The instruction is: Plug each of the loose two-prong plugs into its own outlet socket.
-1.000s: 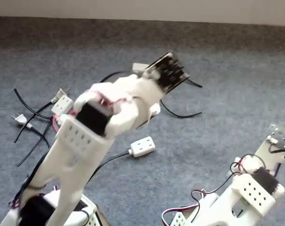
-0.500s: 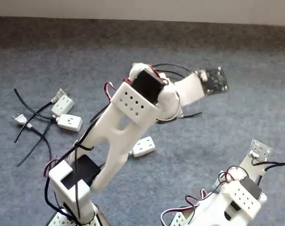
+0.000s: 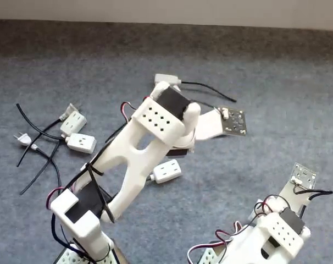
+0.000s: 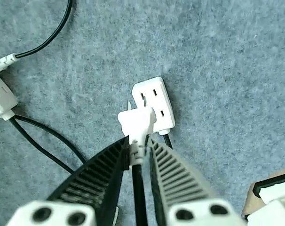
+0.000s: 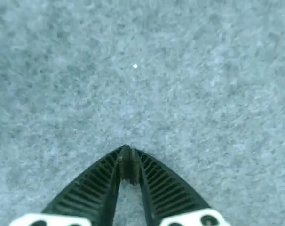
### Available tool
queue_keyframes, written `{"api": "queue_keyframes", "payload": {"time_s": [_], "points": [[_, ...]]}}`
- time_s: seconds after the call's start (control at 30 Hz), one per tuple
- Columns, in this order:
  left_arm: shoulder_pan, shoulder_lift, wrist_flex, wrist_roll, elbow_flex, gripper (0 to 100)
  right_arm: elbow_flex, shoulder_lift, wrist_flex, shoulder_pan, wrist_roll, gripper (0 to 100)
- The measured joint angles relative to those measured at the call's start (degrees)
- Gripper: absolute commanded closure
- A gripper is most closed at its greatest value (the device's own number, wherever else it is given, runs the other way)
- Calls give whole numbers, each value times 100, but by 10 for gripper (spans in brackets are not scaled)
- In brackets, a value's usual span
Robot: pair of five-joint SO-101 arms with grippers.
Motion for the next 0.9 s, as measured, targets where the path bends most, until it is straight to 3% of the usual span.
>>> {"api": "queue_keyframes", "payload": {"time_s": [0.43, 0.9], "points": [[-88, 1134, 0, -360, -211, 993, 0, 0, 0, 0, 0, 991], [-185, 1327, -9, -800, -475, 993, 0, 0, 0, 0, 0, 991]]}}
